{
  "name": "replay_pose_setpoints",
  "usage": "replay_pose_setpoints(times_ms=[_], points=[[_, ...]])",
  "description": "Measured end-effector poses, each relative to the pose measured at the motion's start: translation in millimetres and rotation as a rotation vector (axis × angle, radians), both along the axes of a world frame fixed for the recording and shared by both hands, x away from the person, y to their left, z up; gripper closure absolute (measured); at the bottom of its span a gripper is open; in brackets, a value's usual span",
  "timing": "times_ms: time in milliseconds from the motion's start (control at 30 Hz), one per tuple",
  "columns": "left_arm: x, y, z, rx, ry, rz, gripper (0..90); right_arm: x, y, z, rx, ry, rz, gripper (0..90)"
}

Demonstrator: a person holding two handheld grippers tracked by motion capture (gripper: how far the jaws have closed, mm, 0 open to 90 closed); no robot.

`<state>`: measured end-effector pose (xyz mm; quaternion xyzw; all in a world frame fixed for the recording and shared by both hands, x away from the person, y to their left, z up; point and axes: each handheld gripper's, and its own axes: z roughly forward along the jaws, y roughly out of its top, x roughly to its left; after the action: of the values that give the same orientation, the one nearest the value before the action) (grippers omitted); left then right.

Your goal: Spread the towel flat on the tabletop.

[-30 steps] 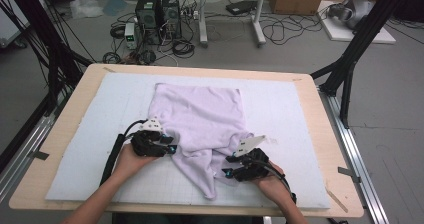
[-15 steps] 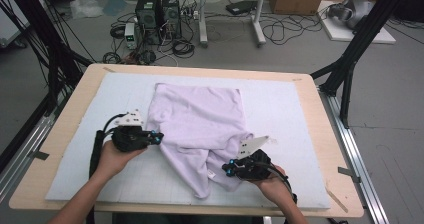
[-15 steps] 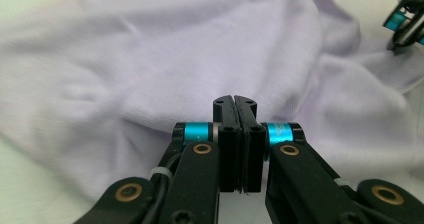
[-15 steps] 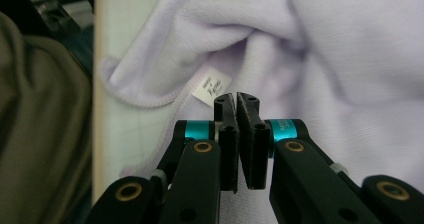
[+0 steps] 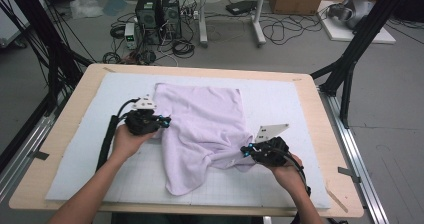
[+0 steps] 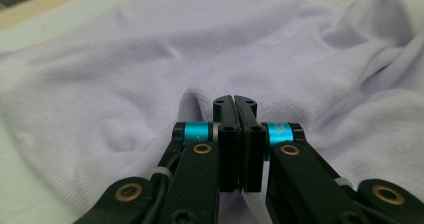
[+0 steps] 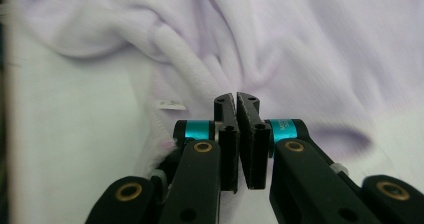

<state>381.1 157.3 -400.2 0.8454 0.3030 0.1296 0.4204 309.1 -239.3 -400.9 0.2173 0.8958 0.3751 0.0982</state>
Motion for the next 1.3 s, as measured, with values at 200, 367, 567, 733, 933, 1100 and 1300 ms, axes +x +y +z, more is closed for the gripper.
replay_pose_setpoints(times_ms=[200, 367, 567, 733, 933, 1100, 1300], points=[[11.3, -5.6, -16.1, 0.016, 0.063, -0.021, 80.6, 14.4, -8.9, -22.8, -0.028, 0.074, -0.049, 87.1], [-3.4, 15.8, -0.6, -0.026, 0.03, -0.019, 67.6, 7.1, -7.4, -14.6, 0.013, 0.028, -0.036, 78.0], [-36.5, 28.5, -3.7, -0.037, 0.041, -0.066, 63.0, 0.4, -4.2, -4.5, 0.039, -0.021, -0.012, 70.3], [-58.2, 14.5, -22.3, -0.031, 0.084, -0.143, 59.6, 5.1, 0.3, -11.3, 0.012, 0.025, 0.006, 66.3], [-65.6, -9.0, -40.3, 0.046, 0.103, -0.205, 47.7, 8.7, 10.3, -24.4, -0.025, 0.058, 0.028, 64.1], [-66.6, -7.5, -38.6, 0.067, 0.092, -0.208, 82.8, 9.4, 12.8, -29.7, -0.028, 0.062, 0.04, 74.7], [-66.1, 8.4, -29.3, 0.076, 0.08, -0.188, 87.3, 0.9, 12.5, -21.6, -0.005, 0.049, 0.06, 82.6]])
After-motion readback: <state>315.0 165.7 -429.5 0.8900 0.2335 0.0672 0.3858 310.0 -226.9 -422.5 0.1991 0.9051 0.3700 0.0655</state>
